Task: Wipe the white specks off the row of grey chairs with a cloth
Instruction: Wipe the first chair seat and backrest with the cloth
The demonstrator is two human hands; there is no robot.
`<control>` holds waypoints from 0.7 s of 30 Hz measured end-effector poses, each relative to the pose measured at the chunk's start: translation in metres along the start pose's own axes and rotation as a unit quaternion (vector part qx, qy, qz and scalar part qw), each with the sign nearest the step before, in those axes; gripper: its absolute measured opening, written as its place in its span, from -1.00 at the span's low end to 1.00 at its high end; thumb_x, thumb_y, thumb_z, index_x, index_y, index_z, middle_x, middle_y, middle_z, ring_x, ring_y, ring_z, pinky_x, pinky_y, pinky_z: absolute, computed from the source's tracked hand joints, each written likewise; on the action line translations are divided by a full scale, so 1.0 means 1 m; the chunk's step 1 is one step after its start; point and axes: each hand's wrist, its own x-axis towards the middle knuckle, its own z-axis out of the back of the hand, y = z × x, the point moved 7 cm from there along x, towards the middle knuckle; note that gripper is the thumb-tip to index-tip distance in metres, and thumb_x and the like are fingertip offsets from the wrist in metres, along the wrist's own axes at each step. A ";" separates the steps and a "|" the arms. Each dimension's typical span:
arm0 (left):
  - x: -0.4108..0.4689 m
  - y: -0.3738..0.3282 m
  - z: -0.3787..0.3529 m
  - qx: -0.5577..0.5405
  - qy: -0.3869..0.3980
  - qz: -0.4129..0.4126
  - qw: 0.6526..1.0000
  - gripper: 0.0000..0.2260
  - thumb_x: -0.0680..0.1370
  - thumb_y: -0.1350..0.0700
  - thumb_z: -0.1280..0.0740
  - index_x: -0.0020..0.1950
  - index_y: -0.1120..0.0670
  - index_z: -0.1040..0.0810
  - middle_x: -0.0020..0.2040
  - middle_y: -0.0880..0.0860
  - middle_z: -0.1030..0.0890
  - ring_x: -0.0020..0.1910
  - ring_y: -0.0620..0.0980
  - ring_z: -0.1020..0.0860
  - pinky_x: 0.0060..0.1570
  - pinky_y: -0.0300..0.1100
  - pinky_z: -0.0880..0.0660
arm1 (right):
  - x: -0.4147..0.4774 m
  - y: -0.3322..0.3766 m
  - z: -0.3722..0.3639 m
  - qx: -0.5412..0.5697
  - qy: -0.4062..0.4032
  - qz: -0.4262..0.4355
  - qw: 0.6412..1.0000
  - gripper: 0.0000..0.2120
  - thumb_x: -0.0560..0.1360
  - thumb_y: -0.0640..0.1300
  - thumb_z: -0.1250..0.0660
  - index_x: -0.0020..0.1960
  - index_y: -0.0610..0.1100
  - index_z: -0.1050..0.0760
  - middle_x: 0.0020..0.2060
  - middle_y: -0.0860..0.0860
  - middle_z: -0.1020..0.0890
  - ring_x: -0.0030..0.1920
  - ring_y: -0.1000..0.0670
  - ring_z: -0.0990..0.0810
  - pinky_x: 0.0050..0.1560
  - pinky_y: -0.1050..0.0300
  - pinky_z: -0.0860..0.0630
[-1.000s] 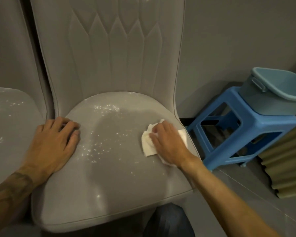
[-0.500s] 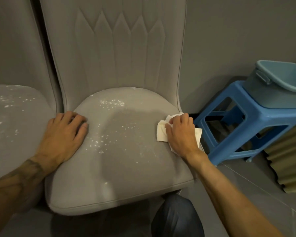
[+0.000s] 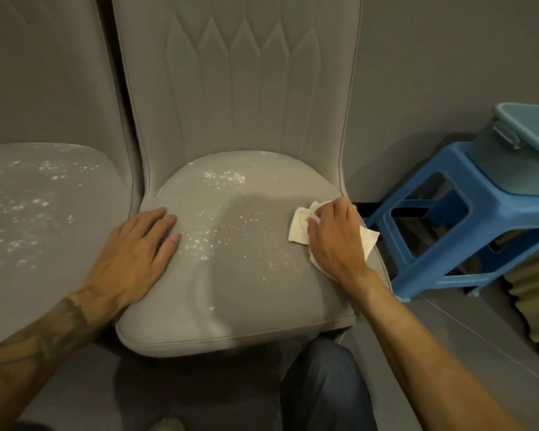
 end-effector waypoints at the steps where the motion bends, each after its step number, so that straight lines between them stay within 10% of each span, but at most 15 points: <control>1: 0.000 0.000 0.000 -0.001 -0.005 0.001 1.000 -0.48 0.70 -0.14 -0.05 0.50 0.13 -0.49 0.50 0.13 -0.46 0.43 0.17 -0.44 0.42 0.15 -0.35 | -0.006 0.007 -0.002 0.036 0.004 0.023 0.999 -0.81 0.64 -0.05 -0.16 0.08 -0.16 -0.43 0.02 -0.10 -0.45 -0.03 -0.09 -0.37 0.07 -0.06 -0.39; 15: -0.002 -0.002 0.001 -0.004 -0.022 0.001 1.000 -0.49 0.71 -0.11 -0.05 0.49 0.15 -0.51 0.49 0.15 -0.48 0.44 0.18 -0.44 0.46 0.12 -0.32 | -0.047 0.050 -0.005 0.077 0.018 0.019 0.997 -0.78 0.60 0.16 -0.13 0.05 0.02 -0.37 -0.01 0.02 -0.44 -0.01 -0.01 -0.40 -0.12 0.01 -0.44; 21: -0.002 -0.004 0.002 -0.002 -0.022 0.006 1.000 -0.50 0.71 -0.10 -0.05 0.50 0.14 -0.50 0.50 0.13 -0.48 0.45 0.15 -0.43 0.46 0.09 -0.31 | -0.026 0.018 0.000 0.071 0.021 -0.041 0.996 -0.76 0.65 0.05 -0.13 0.10 -0.11 -0.42 0.03 -0.09 -0.48 0.01 -0.08 -0.39 0.13 -0.07 -0.40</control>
